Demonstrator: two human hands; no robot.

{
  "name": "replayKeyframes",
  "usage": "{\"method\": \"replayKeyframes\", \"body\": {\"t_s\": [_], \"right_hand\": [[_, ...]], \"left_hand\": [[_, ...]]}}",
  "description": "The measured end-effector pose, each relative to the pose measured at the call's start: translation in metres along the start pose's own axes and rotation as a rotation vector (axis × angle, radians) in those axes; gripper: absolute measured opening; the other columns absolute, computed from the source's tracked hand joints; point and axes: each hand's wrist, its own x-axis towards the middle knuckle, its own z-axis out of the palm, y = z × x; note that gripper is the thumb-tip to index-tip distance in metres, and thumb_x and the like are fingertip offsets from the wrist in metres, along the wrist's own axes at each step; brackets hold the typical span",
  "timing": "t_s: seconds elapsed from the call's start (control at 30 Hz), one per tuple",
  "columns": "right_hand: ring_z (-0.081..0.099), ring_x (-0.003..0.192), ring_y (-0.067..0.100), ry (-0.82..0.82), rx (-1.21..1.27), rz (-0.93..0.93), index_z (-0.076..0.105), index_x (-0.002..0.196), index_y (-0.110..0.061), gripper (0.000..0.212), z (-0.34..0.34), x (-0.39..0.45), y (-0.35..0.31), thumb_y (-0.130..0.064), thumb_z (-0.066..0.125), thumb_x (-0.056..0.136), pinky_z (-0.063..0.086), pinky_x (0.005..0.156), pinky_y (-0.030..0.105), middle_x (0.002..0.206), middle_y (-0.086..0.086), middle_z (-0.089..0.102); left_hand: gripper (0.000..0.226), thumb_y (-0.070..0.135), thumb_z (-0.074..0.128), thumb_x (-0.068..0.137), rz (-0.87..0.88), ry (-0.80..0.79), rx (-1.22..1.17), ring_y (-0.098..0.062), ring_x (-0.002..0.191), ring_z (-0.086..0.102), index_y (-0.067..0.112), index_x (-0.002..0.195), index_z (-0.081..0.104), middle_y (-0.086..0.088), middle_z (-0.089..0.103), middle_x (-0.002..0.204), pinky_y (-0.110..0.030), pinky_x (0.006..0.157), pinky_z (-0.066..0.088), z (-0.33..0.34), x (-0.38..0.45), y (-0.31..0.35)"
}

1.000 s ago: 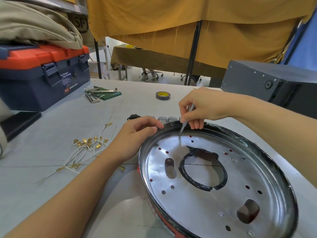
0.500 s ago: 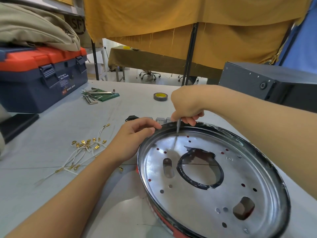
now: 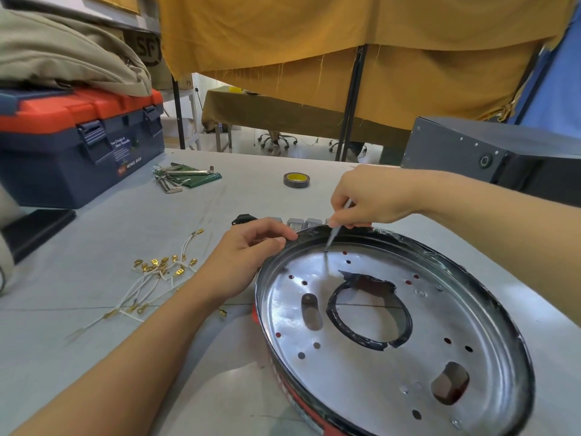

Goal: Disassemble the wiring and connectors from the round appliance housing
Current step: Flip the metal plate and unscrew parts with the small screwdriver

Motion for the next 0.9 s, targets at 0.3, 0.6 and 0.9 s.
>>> {"method": "replayKeyframes", "body": {"t_s": [0.3, 0.6, 0.9], "right_hand": [[0.046, 0.058, 0.007, -0.097, -0.070, -0.066, 0.064, 0.075, -0.013, 0.028, -0.011, 0.010, -0.009, -0.032, 0.056, 0.095, 0.037, 0.058, 0.019, 0.065, -0.005, 0.055], [0.048, 0.063, 0.006, -0.076, -0.110, -0.106, 0.058, 0.075, -0.019, 0.021, -0.010, 0.009, -0.013, -0.028, 0.058, 0.093, 0.038, 0.060, 0.019, 0.070, -0.007, 0.055], [0.049, 0.068, 0.008, -0.117, -0.120, -0.031, 0.058, 0.078, -0.020, 0.019, -0.012, 0.006, -0.020, -0.031, 0.057, 0.094, 0.040, 0.065, 0.021, 0.073, -0.007, 0.055]], "left_hand": [[0.021, 0.004, 0.050, 0.091, -0.017, -0.009, -0.002, -0.005, 0.073, 0.062, 0.013, 0.092, 0.069, -0.005, 0.068, 0.089, -0.015, 0.064, 0.048, -0.001, 0.001, 0.000], [0.021, 0.003, 0.050, 0.091, -0.013, -0.007, -0.004, -0.005, 0.071, 0.061, 0.011, 0.094, 0.069, -0.001, 0.068, 0.085, -0.014, 0.064, 0.048, -0.001, 0.002, -0.001], [0.021, 0.003, 0.050, 0.091, -0.014, -0.003, -0.005, -0.004, 0.070, 0.062, 0.012, 0.093, 0.070, 0.000, 0.068, 0.084, -0.014, 0.062, 0.048, 0.000, 0.001, -0.001]]}}
